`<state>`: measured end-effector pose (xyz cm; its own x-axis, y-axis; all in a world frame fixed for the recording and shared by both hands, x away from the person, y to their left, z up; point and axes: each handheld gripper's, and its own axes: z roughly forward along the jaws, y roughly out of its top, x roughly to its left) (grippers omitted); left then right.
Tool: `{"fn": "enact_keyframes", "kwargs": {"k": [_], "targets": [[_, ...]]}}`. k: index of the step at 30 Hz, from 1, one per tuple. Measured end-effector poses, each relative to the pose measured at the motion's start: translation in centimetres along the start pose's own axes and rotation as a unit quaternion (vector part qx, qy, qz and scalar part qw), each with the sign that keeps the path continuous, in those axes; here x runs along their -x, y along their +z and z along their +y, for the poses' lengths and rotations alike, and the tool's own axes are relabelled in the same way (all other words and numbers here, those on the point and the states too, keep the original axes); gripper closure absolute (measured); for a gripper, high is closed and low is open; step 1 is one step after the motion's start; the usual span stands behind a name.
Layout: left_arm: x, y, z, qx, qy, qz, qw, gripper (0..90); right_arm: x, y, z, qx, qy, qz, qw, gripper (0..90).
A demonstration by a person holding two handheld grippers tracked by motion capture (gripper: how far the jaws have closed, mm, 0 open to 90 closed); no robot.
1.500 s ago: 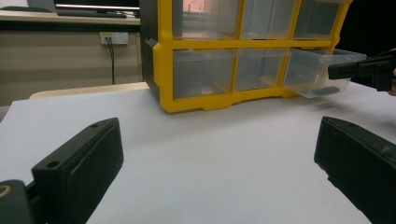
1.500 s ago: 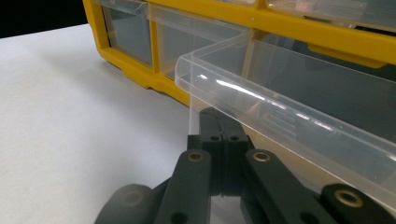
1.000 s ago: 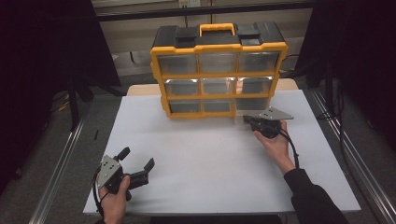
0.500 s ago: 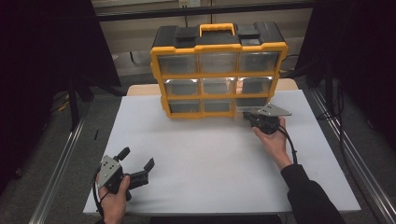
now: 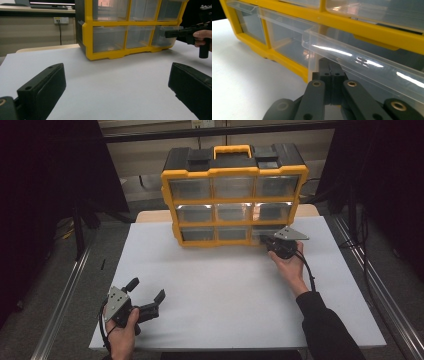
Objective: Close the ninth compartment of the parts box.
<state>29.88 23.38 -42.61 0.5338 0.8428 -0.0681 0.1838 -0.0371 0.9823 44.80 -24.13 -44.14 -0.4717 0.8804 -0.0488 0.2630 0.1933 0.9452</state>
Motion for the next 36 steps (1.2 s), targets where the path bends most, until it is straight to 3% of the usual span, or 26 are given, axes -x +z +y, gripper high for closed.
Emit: {"fn": "enact_keyframes", "kwargs": {"k": [12,23,30,36], "targets": [[0.0,0.1,0.0,0.001,-0.003,0.0,1.0,1.5,0.6,1.3,0.4,-0.004,0.01,-0.018,0.9998,90.0],[0.0,0.0,0.0,0.001,-0.003,0.0,1.0,1.5,0.8,1.8,0.6,-0.007,0.003,-0.037,0.9993,90.0],[-0.1,0.1,0.0,-0.001,-0.004,0.001,1.0,1.5,0.8,1.4,0.6,-0.01,0.013,-0.024,0.9996,86.6],[0.0,-0.1,0.0,0.001,-0.004,0.006,1.0,1.5,0.6,1.2,0.1,-0.015,0.014,-0.011,0.9997,77.4]]}}
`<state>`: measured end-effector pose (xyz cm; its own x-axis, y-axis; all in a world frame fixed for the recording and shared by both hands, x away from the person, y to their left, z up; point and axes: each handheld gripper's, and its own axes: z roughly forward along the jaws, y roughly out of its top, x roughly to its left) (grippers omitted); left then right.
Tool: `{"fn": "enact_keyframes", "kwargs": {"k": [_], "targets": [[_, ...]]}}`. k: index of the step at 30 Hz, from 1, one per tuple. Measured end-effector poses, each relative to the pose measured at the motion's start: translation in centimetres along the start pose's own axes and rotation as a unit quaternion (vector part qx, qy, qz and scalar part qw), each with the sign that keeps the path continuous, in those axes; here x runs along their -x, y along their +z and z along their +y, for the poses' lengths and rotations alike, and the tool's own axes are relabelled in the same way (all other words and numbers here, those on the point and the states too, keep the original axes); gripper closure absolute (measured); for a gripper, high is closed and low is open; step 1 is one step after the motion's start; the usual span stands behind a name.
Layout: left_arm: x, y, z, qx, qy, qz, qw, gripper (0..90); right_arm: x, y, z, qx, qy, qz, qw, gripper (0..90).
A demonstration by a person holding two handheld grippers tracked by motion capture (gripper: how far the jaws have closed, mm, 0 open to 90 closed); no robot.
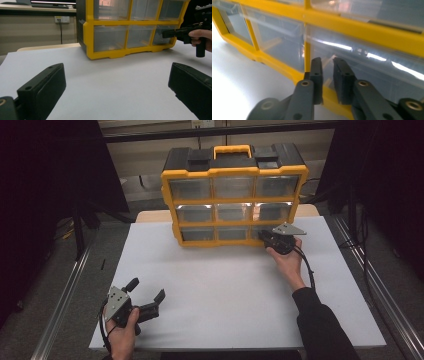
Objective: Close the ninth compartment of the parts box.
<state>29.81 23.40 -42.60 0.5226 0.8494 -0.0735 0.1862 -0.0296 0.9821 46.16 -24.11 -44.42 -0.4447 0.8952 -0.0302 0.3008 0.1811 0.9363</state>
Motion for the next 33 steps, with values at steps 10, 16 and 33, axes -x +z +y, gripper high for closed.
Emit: {"fn": "enact_keyframes", "kwargs": {"k": [10,16,33], "targets": [[0.0,0.0,0.0,-0.001,0.0,0.002,1.0,1.5,-0.2,-1.1,-0.2,-0.003,0.018,0.011,0.9998,47.2],[-0.1,-0.2,0.0,-0.001,0.003,0.0,1.0,1.5,-0.6,-2.2,-0.5,-0.005,0.029,0.0,0.9996,24.5],[-0.1,-0.2,0.0,0.0,-0.002,0.005,1.0,1.5,-1.8,-7.3,-1.1,0.039,0.034,-0.006,0.9986,1.8]]}}
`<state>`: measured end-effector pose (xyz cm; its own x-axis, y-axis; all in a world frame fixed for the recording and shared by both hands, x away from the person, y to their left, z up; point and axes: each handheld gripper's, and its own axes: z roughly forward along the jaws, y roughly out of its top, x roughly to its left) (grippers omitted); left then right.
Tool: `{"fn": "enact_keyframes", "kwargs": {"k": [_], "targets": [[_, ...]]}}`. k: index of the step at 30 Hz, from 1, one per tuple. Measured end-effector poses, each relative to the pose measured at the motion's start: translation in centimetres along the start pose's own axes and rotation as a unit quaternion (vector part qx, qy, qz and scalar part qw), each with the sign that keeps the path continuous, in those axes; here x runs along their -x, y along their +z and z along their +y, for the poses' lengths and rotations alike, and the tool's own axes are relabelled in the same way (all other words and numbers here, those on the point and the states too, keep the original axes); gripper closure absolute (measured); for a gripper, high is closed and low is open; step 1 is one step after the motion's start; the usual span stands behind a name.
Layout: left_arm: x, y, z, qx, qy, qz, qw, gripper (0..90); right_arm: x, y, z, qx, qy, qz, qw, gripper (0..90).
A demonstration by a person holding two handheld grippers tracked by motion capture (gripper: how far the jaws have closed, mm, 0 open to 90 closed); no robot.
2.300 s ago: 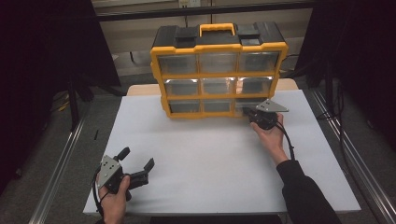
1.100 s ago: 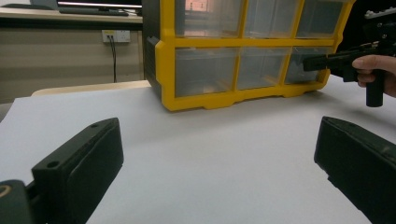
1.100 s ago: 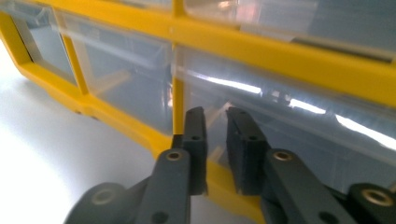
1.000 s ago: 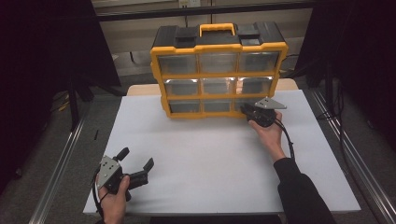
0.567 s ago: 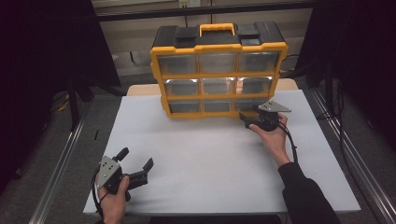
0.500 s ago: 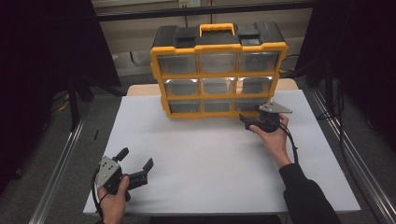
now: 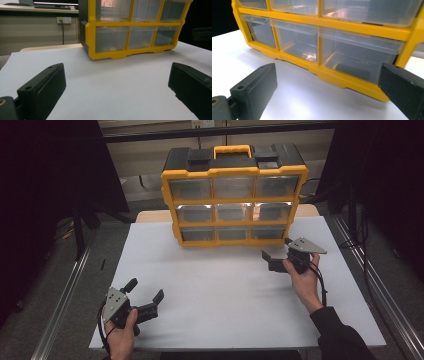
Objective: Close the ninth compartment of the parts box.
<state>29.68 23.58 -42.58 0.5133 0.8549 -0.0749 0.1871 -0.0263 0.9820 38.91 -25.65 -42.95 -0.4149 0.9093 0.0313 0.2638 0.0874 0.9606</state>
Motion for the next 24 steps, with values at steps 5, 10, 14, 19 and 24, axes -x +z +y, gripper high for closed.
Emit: {"fn": "enact_keyframes", "kwargs": {"k": [5,10,14,19,24], "targets": [[0.0,0.0,0.0,0.001,0.0,0.003,1.0,1.5,-0.2,-1.6,-0.2,0.006,-0.004,-0.02,0.9998,2.4],[-0.1,0.0,0.0,-0.001,-0.005,0.011,0.9999,1.5,-0.3,-3.4,-0.4,0.015,-0.005,-0.039,0.9991,0.5],[0.0,-0.1,0.0,0.0,-0.003,0.015,0.9999,1.5,-0.3,-4.8,-1.0,0.026,-0.001,-0.048,0.9985,0.0],[0.0,0.0,0.0,0.002,-0.009,0.019,0.9998,1.5,-0.5,-6.2,-1.8,0.028,0.006,-0.051,0.9983,0.0],[0.0,-0.1,0.0,-0.003,-0.009,0.019,0.9998,1.4,-1.0,-7.5,-2.2,0.035,0.01,-0.06,0.9976,0.0]]}}
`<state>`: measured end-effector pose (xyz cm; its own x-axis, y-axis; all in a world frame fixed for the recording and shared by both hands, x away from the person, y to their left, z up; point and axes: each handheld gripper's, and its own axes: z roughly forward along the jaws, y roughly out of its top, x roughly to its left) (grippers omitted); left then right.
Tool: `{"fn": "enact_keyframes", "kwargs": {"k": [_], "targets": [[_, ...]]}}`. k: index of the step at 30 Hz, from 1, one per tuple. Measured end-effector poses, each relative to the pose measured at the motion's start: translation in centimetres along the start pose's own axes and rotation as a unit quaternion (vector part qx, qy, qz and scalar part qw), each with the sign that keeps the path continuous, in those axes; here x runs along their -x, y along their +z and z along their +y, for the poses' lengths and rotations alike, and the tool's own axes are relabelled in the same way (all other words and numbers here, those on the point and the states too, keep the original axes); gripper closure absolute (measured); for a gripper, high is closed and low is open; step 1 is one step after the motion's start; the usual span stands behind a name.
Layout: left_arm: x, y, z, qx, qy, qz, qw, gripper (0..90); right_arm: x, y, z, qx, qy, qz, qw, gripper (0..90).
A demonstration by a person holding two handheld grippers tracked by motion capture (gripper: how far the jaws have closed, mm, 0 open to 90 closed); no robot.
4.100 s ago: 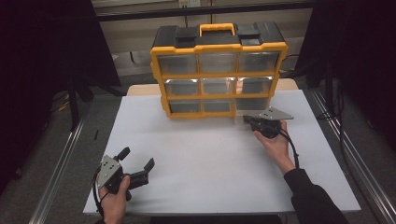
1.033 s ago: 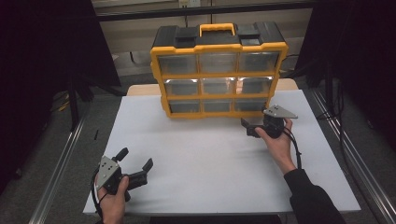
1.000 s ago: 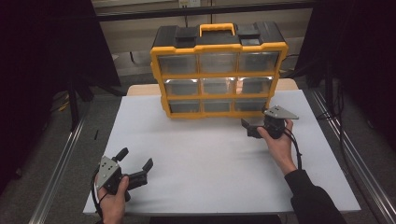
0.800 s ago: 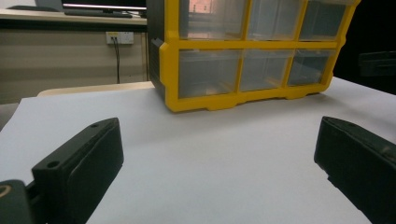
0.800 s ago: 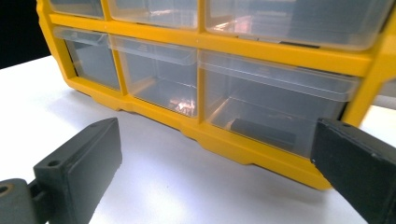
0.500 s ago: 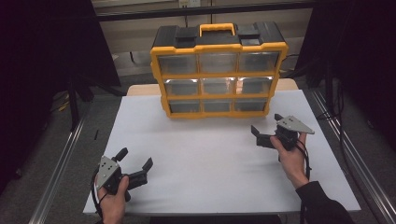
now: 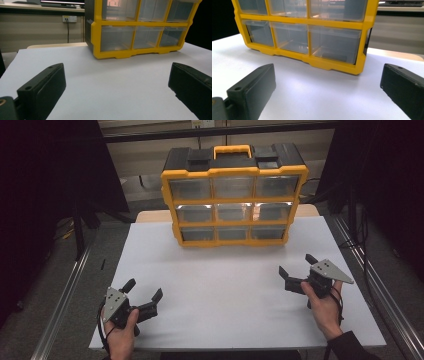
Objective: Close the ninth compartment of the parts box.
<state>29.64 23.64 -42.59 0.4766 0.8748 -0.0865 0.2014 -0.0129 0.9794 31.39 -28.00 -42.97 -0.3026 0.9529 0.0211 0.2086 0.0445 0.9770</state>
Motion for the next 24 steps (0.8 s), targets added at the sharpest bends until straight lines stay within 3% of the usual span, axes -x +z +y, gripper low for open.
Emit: {"fn": "enact_keyframes", "kwargs": {"k": [15,24], "targets": [[0.1,-0.1,0.0,0.003,0.001,0.016,0.9999,1.4,-0.6,-3.8,-1.6,0.0,0.008,-0.01,0.9999,0.0],[0.0,0.0,0.0,0.002,-0.007,0.017,0.9998,1.4,-0.6,-3.6,-1.7,0.001,0.011,-0.009,0.9999,0.0]]}}
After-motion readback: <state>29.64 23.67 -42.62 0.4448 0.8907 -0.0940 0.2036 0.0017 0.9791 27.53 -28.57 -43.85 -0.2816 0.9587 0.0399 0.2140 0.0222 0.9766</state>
